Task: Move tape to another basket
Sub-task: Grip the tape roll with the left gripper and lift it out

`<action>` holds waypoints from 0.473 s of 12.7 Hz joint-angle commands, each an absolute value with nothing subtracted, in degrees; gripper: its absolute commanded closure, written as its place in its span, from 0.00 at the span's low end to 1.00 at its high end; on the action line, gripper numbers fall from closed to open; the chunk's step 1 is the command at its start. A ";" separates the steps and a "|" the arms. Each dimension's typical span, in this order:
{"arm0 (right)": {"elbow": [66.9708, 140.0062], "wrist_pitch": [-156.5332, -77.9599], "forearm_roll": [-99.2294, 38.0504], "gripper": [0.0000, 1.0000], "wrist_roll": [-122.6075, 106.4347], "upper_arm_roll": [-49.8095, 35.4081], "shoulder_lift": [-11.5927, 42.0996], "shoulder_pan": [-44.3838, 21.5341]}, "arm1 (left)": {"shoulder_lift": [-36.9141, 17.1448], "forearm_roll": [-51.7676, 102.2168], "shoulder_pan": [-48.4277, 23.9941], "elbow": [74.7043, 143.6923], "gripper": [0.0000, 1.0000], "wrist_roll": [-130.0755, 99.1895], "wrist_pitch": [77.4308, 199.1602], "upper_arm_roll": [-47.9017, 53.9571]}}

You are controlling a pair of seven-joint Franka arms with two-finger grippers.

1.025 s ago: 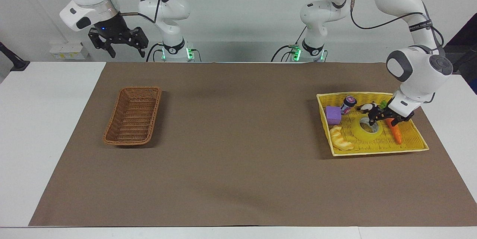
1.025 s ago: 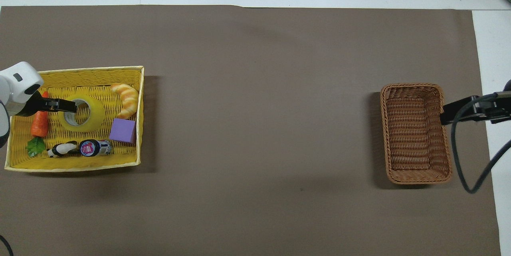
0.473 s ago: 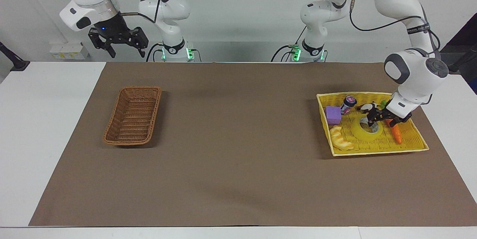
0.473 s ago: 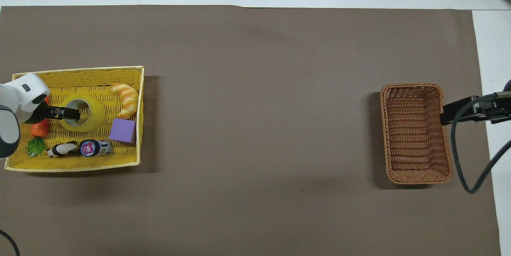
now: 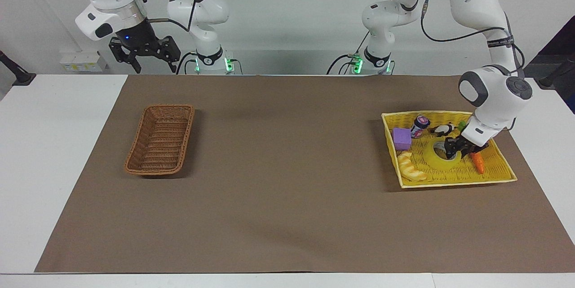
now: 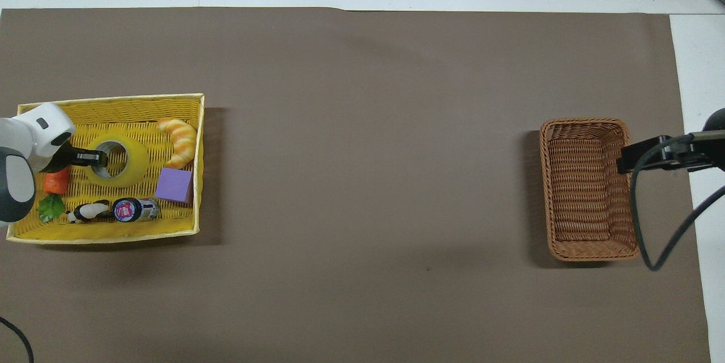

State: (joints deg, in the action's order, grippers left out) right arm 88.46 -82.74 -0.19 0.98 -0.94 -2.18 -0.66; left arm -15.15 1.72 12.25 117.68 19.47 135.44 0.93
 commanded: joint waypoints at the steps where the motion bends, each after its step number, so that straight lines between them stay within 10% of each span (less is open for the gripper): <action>1: 93.95 -85.69 -0.53 0.00 -1.05 -0.97 -5.36 -0.88 | -14.77 2.64 12.04 117.69 1.00 21.18 136.49 0.97; 6: 97.38 -88.59 -3.24 0.00 -3.25 -1.67 -6.59 -1.84 | -13.45 2.64 12.22 114.27 1.00 23.99 135.36 1.14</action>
